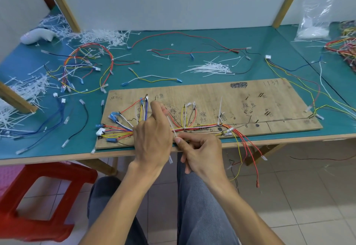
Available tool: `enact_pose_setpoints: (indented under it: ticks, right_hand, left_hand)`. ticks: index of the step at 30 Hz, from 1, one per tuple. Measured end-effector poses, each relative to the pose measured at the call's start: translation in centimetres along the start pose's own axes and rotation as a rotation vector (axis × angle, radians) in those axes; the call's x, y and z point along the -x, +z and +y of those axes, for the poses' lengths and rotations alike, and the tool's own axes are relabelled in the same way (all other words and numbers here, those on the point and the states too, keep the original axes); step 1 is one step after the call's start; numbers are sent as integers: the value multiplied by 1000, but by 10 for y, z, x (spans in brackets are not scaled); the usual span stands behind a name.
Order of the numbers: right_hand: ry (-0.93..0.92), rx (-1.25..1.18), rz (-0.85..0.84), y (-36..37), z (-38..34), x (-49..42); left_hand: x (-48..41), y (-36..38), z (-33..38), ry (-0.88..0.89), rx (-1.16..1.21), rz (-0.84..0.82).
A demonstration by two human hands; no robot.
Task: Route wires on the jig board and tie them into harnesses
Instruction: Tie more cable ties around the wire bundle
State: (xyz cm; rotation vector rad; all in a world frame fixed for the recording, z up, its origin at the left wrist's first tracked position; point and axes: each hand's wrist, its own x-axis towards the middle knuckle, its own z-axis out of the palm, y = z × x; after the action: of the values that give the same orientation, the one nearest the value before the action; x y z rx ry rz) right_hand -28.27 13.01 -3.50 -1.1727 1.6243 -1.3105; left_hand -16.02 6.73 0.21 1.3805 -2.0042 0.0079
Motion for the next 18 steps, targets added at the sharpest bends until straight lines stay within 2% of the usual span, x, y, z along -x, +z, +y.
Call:
enact_pose_setpoints:
  ticks: [6,14,18]
  right_hand:
    - [-60,90,43,5,2,5]
    - [51,-103,29,0,-2,5]
    - [58,-149,3,-3,0,5]
  left_hand:
    - [1,0,3,-98,51,-21]
    - [8,-18,-13,-6,184,-97]
    - [22,-37,-36,-71,281,-30]
